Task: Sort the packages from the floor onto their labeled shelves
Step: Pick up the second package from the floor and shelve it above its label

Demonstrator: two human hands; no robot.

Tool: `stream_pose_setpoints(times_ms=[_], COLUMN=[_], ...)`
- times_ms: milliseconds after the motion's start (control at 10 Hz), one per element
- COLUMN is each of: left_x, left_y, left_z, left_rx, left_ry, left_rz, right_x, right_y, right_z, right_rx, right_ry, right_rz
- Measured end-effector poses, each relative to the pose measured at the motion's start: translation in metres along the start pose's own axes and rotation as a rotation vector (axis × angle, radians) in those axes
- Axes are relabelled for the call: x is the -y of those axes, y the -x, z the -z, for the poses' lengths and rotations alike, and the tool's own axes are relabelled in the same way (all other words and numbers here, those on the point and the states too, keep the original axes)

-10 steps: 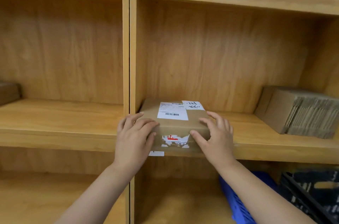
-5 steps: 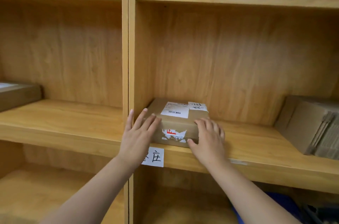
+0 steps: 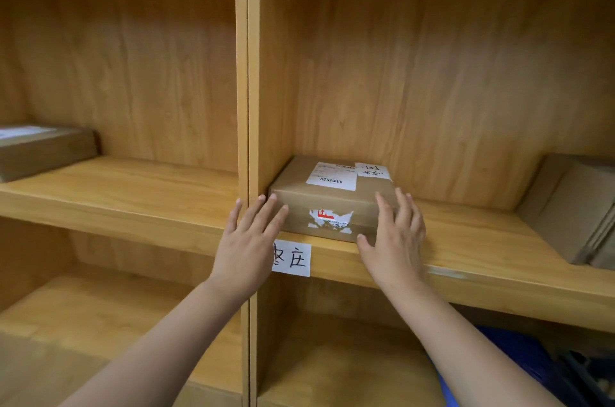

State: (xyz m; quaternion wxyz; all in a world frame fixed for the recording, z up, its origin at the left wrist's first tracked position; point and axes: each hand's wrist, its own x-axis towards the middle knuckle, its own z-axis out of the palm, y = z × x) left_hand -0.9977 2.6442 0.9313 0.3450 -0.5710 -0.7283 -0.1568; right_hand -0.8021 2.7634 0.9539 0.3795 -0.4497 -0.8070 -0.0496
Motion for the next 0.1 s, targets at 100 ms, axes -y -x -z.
stream_pose_setpoints(times_ms=[100], left_x=[0.0096], left_y=[0.0184], left_z=[0.0111], left_rx=[-0.001], left_ry=[0.03], left_rz=[0.018], right_x=[0.014], right_y=[0.0237], right_z=[0.0076], right_rx=[-0.053], right_ry=[0.031], right_rz=[0.002])
